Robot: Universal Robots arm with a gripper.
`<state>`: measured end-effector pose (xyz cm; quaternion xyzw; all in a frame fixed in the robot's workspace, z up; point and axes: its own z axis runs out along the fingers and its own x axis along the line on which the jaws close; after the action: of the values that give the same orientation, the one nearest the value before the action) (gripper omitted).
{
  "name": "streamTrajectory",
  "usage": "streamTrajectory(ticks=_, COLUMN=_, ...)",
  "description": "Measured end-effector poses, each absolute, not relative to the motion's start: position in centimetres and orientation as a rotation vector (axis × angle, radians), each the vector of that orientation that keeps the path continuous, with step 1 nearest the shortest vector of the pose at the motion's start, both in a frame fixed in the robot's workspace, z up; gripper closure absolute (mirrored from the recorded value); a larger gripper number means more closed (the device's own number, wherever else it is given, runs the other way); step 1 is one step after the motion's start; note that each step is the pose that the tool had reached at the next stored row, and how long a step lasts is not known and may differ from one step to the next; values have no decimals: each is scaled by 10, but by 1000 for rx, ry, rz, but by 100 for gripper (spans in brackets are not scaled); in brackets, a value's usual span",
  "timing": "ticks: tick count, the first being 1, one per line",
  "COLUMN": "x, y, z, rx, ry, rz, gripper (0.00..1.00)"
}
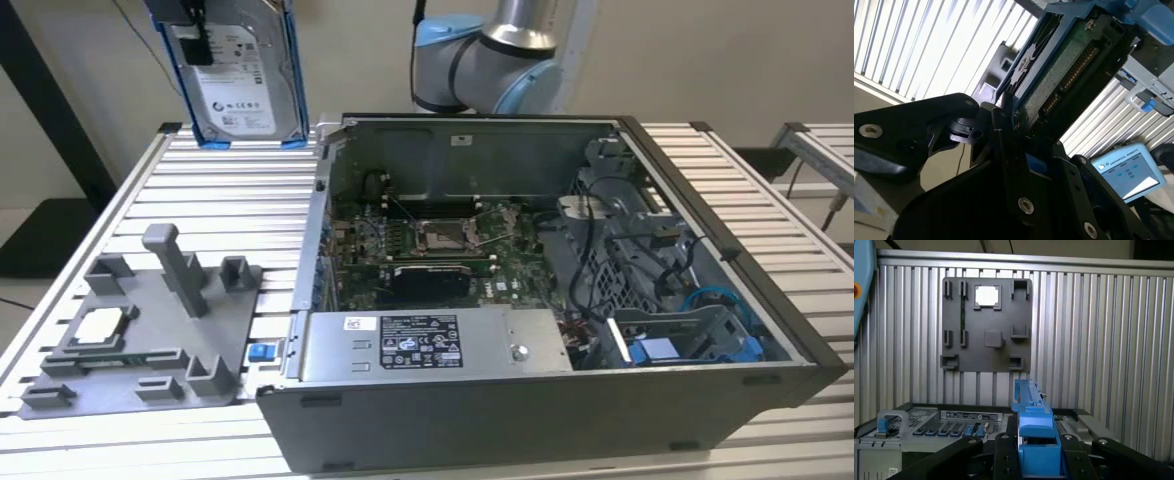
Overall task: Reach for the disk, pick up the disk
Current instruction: 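Pick up the disk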
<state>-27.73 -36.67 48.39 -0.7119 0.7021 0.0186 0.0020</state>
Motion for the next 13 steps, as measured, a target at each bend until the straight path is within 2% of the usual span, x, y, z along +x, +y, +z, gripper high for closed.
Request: streamTrajectory(ticks=13, x=-248, y=-367, z=484, rx=-2234, ry=2203, rz=58, gripper=100)
